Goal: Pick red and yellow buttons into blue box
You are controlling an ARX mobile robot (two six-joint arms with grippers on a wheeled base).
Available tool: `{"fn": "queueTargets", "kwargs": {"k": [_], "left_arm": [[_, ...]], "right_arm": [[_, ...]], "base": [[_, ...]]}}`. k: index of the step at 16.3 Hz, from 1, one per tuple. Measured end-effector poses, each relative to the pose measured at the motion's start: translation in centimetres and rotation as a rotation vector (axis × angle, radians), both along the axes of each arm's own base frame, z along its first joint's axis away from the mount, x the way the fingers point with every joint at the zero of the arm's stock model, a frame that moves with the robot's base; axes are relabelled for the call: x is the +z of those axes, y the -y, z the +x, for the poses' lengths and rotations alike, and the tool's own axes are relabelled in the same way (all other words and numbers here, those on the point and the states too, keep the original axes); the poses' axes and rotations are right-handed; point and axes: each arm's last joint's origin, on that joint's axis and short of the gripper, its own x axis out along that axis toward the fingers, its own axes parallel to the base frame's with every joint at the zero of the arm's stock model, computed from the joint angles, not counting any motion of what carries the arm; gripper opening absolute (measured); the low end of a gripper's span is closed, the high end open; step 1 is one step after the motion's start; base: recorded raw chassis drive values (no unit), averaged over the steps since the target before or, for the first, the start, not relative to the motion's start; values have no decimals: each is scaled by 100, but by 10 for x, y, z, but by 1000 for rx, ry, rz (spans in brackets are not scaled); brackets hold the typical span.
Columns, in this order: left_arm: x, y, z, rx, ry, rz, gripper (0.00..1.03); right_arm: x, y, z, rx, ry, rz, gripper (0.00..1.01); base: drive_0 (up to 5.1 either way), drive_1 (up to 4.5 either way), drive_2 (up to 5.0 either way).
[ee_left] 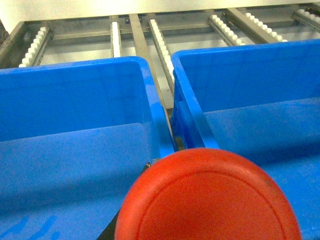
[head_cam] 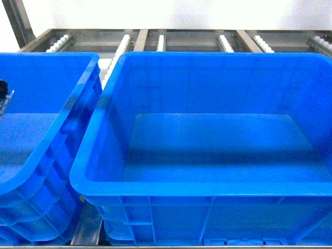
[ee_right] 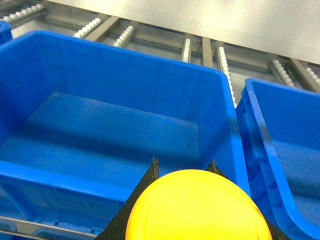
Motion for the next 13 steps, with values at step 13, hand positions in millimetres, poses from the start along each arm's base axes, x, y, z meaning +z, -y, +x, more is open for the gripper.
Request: {"fn": "queueTargets", "kwargs": {"k": [13], "left_arm": [[0,0,0,0,0,0,24]], "right_arm": [[-55,-118,211,261,-416,-214,24]], "base": [[-1,33,-34]]}}
